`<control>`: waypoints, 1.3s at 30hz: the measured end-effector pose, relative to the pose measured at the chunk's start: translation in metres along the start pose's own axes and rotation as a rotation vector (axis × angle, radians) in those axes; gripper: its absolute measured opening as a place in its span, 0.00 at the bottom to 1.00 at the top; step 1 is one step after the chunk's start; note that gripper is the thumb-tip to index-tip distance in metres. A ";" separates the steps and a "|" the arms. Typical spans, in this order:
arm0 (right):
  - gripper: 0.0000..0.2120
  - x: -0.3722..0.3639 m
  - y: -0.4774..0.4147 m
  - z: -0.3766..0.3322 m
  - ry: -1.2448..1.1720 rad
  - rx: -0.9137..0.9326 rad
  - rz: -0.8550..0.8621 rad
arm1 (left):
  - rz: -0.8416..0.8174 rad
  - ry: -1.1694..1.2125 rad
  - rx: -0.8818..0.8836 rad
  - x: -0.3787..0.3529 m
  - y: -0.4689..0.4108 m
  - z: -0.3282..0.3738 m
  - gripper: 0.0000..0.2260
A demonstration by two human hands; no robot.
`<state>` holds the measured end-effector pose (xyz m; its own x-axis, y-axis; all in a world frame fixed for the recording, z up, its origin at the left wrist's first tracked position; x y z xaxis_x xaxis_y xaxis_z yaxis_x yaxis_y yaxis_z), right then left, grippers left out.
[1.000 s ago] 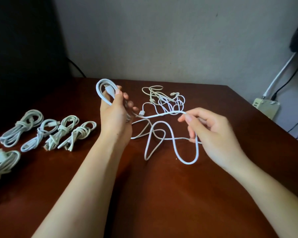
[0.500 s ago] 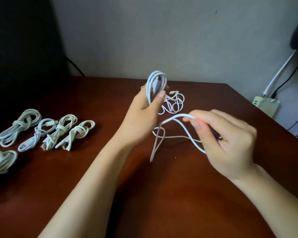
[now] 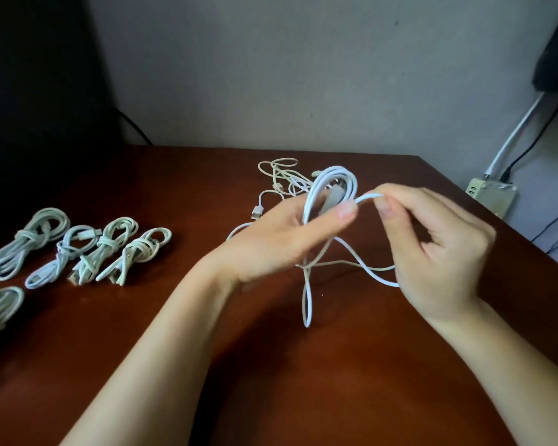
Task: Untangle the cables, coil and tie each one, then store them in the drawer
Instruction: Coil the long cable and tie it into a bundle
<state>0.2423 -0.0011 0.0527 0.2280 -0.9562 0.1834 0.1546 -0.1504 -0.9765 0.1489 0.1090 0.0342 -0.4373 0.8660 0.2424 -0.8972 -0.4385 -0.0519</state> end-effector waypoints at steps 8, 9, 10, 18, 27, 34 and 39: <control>0.10 -0.002 0.001 0.006 0.026 -0.068 -0.012 | -0.075 -0.135 0.053 -0.003 -0.003 -0.006 0.25; 0.10 -0.002 0.002 0.007 0.025 -0.080 -0.017 | -0.052 -0.144 0.068 -0.001 -0.003 -0.008 0.22; 0.09 -0.003 0.002 0.008 0.022 -0.094 -0.024 | -0.036 -0.139 0.090 0.000 -0.004 -0.010 0.20; 0.08 -0.016 0.010 0.012 -0.173 -0.193 -0.232 | 0.244 -0.012 0.127 0.028 -0.009 -0.027 0.28; 0.04 -0.035 0.015 0.014 -0.697 -0.632 -0.319 | 0.312 0.629 0.092 0.039 -0.006 -0.023 0.25; 0.10 -0.027 0.014 0.029 -0.511 -0.760 -0.234 | 0.221 0.705 0.161 0.031 -0.007 -0.026 0.27; 0.11 -0.027 0.015 0.029 -0.457 -0.762 -0.278 | 0.200 0.729 0.263 0.024 -0.012 -0.034 0.18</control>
<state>0.2662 0.0299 0.0358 0.6586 -0.6942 0.2905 -0.3757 -0.6378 -0.6724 0.1473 0.1428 0.0080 -0.6001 0.6638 -0.4464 -0.7932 -0.5660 0.2247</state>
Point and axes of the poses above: each hand's wrist, its own y-axis away from the middle knuckle, its own x-axis out of the back of the hand, z = x × y, the point moved 5 cm from there along -y, towards the middle knuckle, and after that the axes turned 12 degrees about x, right-handed, at the moved point
